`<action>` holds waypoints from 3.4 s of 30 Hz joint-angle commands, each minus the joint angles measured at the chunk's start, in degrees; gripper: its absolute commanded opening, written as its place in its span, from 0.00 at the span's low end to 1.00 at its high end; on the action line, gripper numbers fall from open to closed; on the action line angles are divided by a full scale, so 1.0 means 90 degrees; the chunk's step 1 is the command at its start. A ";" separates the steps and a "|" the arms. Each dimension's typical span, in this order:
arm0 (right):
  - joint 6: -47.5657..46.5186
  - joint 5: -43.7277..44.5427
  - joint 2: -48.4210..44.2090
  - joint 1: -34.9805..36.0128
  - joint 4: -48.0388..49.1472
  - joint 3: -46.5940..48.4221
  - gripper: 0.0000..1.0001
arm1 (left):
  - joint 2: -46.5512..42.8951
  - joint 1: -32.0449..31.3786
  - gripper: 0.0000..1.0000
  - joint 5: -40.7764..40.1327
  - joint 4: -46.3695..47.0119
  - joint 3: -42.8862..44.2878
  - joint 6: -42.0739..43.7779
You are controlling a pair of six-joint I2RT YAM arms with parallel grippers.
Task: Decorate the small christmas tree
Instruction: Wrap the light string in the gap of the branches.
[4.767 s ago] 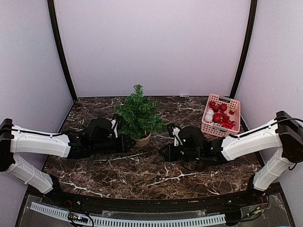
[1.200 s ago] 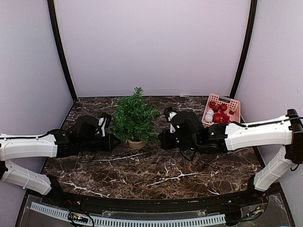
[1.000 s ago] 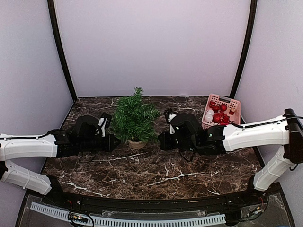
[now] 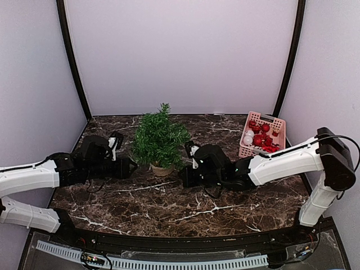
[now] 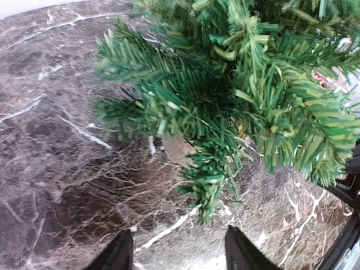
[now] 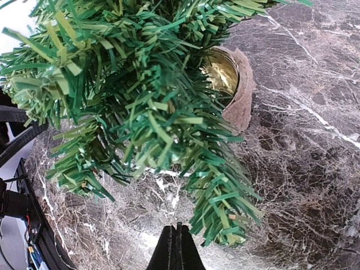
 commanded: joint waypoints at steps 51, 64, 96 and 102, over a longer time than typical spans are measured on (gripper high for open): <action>0.0192 0.0039 -0.0322 0.0023 0.0407 -0.0311 0.00 | 0.2167 -0.1380 0.22 -0.0086 0.1338 0.1475 -0.1446; 0.0399 -0.0094 -0.1005 0.0298 0.0527 -0.0988 0.54 | 0.2071 -0.1381 0.00 -0.0003 0.1358 0.1453 -0.1382; 0.0541 -0.0592 -0.0491 0.0576 0.1218 -0.0985 0.10 | 0.1774 -0.1376 0.00 -0.0405 0.1144 0.1149 -0.1542; 0.0593 -0.0227 -0.0546 0.0561 0.0847 -0.0948 0.00 | 0.1671 -0.1345 0.00 -0.0507 0.0947 0.1070 -0.1383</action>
